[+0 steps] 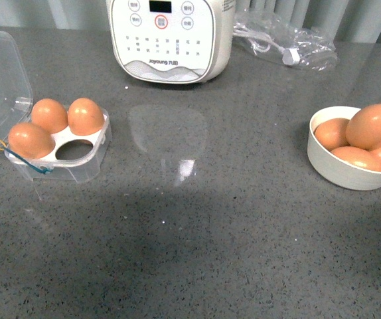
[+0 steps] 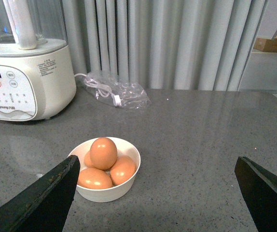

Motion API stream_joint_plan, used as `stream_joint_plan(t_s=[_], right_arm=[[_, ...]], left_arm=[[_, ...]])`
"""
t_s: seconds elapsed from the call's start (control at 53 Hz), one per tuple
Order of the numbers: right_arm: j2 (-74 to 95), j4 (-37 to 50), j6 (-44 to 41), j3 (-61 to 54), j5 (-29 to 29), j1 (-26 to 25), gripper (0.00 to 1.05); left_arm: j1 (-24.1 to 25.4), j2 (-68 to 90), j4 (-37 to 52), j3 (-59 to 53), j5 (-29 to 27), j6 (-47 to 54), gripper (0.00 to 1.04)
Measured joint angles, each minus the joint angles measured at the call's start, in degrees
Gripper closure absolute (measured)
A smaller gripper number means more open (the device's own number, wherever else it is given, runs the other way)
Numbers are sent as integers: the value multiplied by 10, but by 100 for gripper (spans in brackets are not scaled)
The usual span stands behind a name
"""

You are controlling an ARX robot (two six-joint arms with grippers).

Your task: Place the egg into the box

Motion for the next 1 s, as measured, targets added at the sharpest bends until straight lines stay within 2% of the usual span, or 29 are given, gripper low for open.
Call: stream_joint_plan(t_s=[0.075, 0.132, 0.189, 0.321, 0.472, 0.566, 0.717, 1.0], right_arm=[[0, 0, 0, 0, 1, 1, 7], [43, -26, -49, 14, 116, 37, 7], [112, -6, -80, 26, 147, 54, 7], [254, 69, -96, 70, 113, 58, 7], [414, 88, -95, 148, 76, 57, 7], [569, 49, -86, 234, 39, 56, 7], [728, -2, -68, 359, 0, 61, 7], [869, -49, -54, 462, -7, 78, 7]], left_arm=[[0, 0, 0, 0, 0, 0, 7], [0, 0, 0, 0, 0, 0, 7], [0, 0, 0, 0, 0, 0, 7], [0, 0, 0, 0, 0, 0, 7], [0, 0, 0, 0, 0, 0, 7], [0, 0, 0, 0, 0, 0, 7], [0, 0, 0, 0, 0, 0, 7], [0, 0, 0, 0, 0, 0, 7]])
